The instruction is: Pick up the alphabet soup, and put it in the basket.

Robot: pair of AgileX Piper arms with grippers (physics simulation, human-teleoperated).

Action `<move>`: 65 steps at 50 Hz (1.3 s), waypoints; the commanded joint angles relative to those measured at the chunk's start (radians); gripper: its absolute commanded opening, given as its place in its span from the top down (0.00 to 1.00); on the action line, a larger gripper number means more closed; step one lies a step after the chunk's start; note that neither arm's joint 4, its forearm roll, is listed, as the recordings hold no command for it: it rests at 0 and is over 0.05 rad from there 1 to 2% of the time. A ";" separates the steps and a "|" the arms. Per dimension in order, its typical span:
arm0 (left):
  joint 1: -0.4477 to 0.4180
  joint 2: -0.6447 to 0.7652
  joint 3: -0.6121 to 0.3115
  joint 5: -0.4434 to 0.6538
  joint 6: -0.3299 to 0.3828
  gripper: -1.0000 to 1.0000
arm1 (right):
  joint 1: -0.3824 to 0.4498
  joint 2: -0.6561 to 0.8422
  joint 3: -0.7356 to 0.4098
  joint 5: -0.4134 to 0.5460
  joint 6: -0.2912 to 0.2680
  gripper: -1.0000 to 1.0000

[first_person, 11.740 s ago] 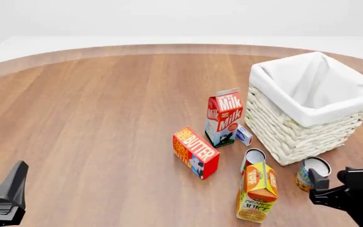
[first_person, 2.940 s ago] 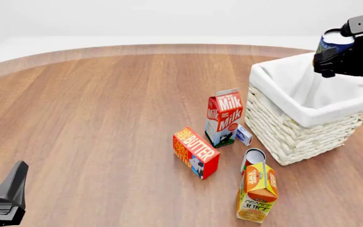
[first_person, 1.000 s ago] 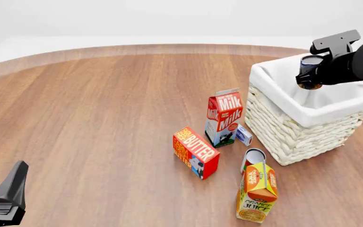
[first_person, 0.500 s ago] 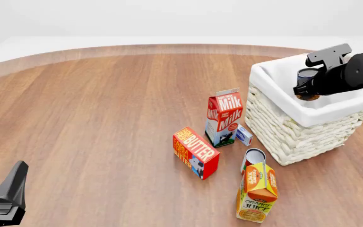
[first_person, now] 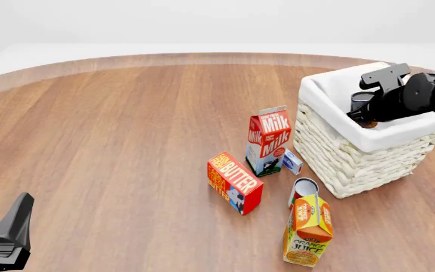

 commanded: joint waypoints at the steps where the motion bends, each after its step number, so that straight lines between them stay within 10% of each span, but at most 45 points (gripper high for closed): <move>1: 0.000 0.000 0.000 0.000 0.000 0.00 | -0.005 0.022 -0.013 -0.010 0.023 1.00; 13: 0.000 0.000 0.000 0.000 0.000 0.00 | -0.011 0.011 0.006 -0.018 0.028 1.00; 14: 0.000 0.000 0.000 0.000 0.000 0.00 | -0.020 0.011 0.001 -0.019 0.025 0.00; 65: 0.000 0.000 0.000 0.000 0.000 0.00 | -0.035 -0.099 0.073 -0.071 0.084 0.00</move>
